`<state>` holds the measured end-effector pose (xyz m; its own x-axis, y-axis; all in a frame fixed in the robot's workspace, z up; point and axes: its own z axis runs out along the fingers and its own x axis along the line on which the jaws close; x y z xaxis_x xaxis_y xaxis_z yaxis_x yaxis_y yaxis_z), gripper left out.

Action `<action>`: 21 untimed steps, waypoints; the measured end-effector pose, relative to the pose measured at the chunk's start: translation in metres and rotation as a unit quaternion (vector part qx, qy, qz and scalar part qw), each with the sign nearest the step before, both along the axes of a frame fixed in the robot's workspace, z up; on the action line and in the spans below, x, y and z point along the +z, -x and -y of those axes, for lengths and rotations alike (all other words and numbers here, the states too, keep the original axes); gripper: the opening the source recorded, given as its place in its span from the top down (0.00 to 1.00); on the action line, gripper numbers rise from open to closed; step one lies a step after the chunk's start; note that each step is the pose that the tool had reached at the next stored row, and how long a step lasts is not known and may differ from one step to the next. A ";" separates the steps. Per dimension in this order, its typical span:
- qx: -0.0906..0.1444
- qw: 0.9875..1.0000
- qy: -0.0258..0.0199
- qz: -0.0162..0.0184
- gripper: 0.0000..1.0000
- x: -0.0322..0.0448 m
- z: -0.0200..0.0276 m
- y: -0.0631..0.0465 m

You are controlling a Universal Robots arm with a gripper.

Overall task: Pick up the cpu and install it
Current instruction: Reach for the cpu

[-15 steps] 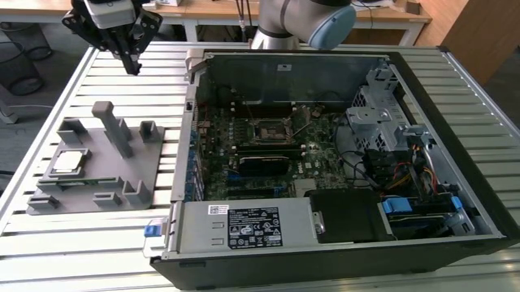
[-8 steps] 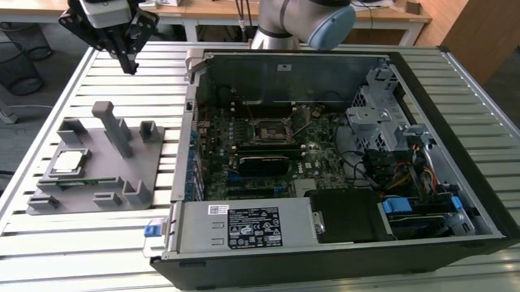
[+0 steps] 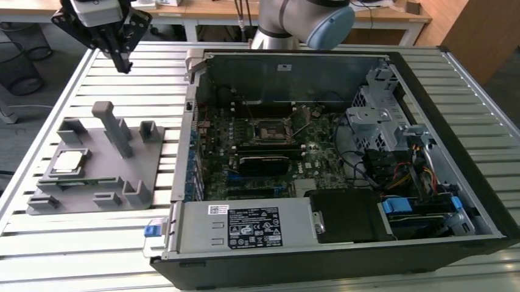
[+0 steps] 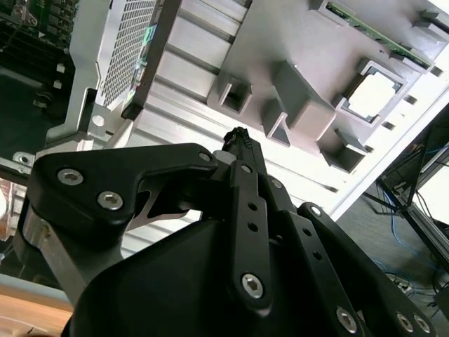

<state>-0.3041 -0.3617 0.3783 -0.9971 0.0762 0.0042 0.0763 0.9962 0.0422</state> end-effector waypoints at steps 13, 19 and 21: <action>0.000 1.000 0.000 0.000 0.89 -0.0023 -0.0003 0.024; 0.000 1.000 0.000 0.000 0.89 -0.0043 0.0136 0.033; 0.000 1.000 0.000 0.000 0.89 -0.0051 0.0175 0.037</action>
<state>-0.3414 -0.3792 0.3732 -0.9971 0.0757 0.0050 0.0759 0.9962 0.0421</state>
